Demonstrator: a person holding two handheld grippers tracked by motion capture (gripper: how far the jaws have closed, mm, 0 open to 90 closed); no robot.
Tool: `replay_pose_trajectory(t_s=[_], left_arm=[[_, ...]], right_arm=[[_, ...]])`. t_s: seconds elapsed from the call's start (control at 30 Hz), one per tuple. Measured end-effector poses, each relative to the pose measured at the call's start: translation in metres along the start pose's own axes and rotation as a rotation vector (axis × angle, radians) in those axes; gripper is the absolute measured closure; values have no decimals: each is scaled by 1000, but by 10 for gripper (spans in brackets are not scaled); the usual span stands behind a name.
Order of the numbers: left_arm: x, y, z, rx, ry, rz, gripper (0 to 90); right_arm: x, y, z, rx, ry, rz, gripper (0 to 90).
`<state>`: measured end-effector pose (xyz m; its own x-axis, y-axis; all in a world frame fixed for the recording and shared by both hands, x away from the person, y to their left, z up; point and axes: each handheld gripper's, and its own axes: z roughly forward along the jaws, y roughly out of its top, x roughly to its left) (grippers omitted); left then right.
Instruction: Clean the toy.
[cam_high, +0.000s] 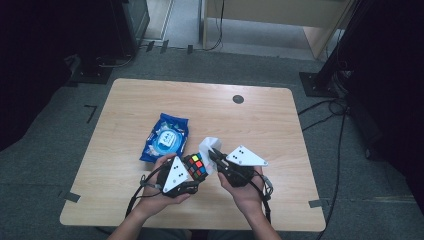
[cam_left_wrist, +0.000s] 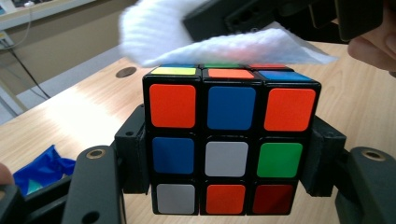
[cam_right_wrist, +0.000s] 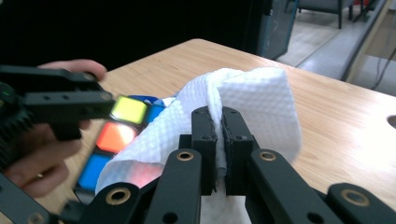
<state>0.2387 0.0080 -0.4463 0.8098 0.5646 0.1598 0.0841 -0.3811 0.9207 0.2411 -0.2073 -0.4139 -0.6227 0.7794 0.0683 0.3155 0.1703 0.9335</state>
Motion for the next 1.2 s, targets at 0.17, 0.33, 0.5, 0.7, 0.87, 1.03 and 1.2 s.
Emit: replay_pose_trajectory(t_s=[0.17, 0.33, 0.5, 0.7, 0.87, 1.03, 1.2], left_arm=[[8, -1, -2, 14, 11, -35, 338], [7, -3, 1, 37, 19, -37, 338], [5, -2, 1, 31, 9, -34, 338], [-1, -1, 3, 27, -5, -17, 338], [-1, 1, 1, 9, -5, -27, 338], [4, 2, -3, -5, -4, -48, 339], [16, 5, -12, -66, -2, -110, 339]], right_arm=[[0, -1, -1, 11, 3, 11, 865], [15, 1, 0, 11, 50, -26, 865], [30, 4, 1, -13, 82, -65, 864], [29, 4, 2, -32, 83, -52, 863], [21, 2, 2, -42, 42, -45, 861], [7, -4, 2, -33, -20, -20, 862], [-6, -16, 7, 31, -89, -38, 863]])
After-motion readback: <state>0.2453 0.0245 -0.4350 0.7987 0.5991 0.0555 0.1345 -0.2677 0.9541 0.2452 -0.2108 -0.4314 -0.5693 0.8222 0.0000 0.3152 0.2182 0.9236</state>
